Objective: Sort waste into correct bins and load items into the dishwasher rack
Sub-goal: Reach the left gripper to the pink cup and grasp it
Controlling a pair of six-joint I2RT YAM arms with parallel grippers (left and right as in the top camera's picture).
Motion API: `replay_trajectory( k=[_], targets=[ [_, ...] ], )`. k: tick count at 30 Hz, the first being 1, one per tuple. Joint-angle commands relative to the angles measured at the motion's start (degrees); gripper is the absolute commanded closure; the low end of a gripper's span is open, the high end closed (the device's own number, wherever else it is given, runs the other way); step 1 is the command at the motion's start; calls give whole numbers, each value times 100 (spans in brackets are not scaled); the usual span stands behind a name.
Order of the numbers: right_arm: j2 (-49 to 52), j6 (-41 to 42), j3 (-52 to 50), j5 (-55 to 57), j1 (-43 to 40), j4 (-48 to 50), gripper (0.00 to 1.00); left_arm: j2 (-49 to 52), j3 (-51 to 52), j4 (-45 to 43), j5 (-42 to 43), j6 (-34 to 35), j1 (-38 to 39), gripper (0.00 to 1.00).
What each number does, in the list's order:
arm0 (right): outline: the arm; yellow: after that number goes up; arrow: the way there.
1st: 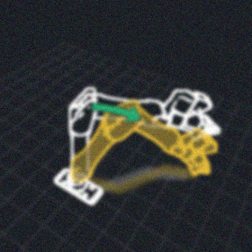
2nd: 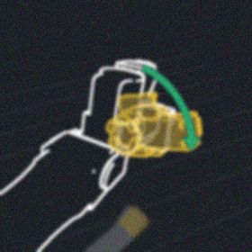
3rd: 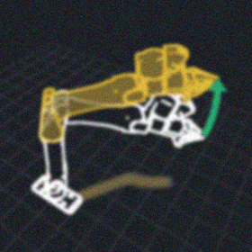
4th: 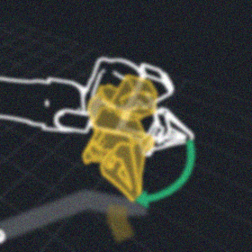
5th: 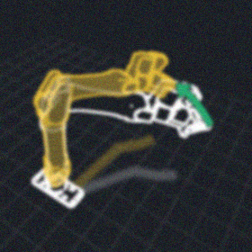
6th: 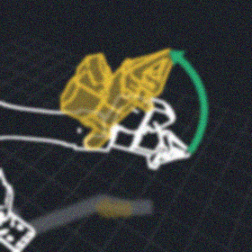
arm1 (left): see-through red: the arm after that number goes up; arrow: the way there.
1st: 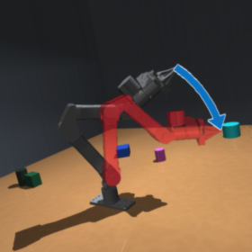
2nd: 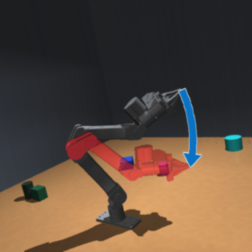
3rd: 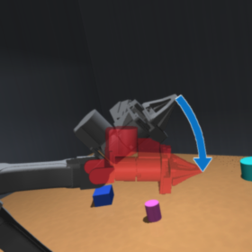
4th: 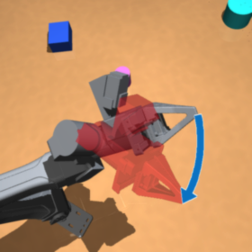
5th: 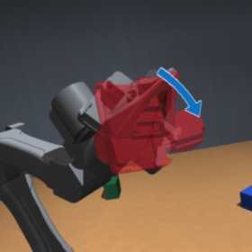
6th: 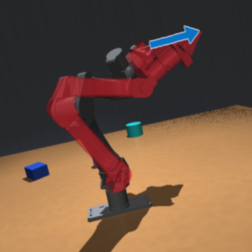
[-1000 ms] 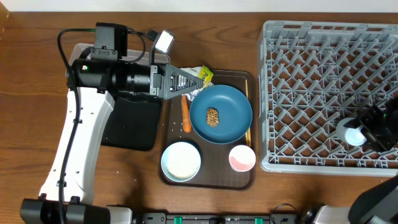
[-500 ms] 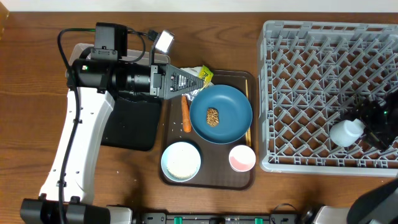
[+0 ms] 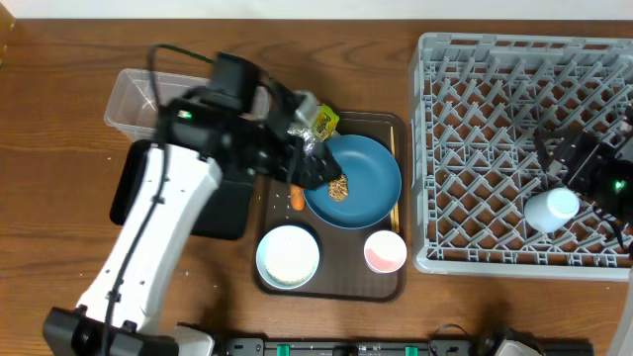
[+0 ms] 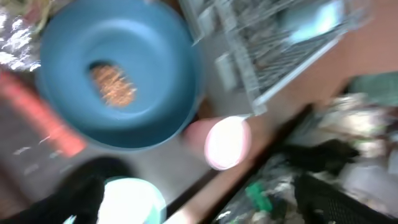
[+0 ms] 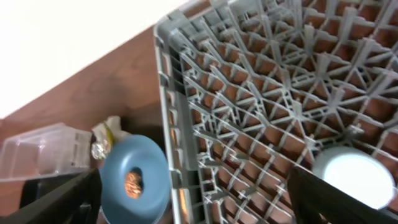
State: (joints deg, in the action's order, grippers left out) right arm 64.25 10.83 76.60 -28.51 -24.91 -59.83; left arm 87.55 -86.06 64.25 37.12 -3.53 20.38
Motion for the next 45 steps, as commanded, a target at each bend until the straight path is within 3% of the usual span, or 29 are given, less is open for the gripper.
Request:
replay_trajectory(
  k=[1,6,13,18,21,24,27,30,31,32,40,45],
  targets=[
    [83,420,66,131,98,76,11,-59,155,109,-1556,-208,501,14],
    [299,636,63,149,98,66,11,90,540,-48,-1735,-256,1250,25],
    [511,697,63,127,98,22,11,678,997,-634,-1753,-334,2197,27],
    [540,695,59,127,98,-2,9,1064,997,-999,-2291,-334,2830,28],
    [540,691,59,129,98,-68,9,1329,997,-1080,-2487,-413,3080,39],
    [540,667,59,133,98,-157,9,1628,997,-1082,-2474,-437,3180,42],
    [540,645,59,136,98,-168,9,1845,997,-1097,-2463,-437,3211,55],
    [540,629,59,151,98,-170,9,1884,994,-1102,-2430,-437,3209,79],
    [540,629,59,151,98,-173,9,1862,975,-1080,-2433,-437,3211,91],
    [540,632,59,151,98,-177,9,1840,940,-1043,-2433,-437,3209,94],
    [540,590,59,149,98,-258,7,1469,-2,-81,-2433,-437,3110,94],
    [540,210,59,-146,98,-299,9,944,-874,442,-2159,-374,2400,94]
  ],
)
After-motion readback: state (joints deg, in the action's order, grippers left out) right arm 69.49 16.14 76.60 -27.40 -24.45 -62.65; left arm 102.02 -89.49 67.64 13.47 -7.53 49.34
